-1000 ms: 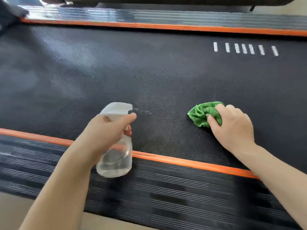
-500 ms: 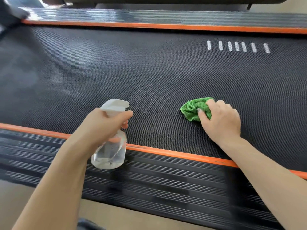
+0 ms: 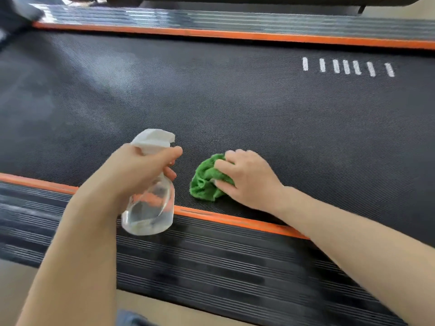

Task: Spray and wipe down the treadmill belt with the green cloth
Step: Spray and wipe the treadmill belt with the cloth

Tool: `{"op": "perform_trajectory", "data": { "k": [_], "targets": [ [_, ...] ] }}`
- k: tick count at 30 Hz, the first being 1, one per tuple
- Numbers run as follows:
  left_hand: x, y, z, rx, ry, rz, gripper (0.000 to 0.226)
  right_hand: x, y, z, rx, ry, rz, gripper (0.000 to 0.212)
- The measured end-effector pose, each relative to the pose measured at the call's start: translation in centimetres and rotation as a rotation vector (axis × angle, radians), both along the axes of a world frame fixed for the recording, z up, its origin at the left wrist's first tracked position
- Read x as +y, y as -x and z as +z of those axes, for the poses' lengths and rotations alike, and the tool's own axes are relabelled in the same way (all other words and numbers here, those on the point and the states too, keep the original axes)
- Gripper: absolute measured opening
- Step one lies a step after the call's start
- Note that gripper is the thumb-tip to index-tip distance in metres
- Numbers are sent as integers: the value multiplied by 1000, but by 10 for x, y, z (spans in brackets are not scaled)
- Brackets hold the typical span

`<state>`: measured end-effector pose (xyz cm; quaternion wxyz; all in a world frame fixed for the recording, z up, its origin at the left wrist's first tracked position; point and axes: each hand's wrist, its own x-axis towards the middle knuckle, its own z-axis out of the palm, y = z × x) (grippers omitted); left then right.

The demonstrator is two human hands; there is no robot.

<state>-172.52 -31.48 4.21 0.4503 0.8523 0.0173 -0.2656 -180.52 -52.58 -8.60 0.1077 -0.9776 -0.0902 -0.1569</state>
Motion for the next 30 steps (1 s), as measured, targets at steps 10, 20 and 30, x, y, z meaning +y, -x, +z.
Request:
{"op": "perform_trajectory", "data": {
  "k": [10, 20, 30],
  "targets": [
    [-2, -20, -13, -42, 92, 90, 33, -19, -147, -2, -8, -8, -71, 38],
    [-4, -27, -13, -36, 36, 88, 24, -70, 57, 25, 252, 92, 356, 27],
    [-12, -13, -2, 79, -9, -52, 39, -50, 0, 8, 54, 68, 340, 28]
  ]
}}
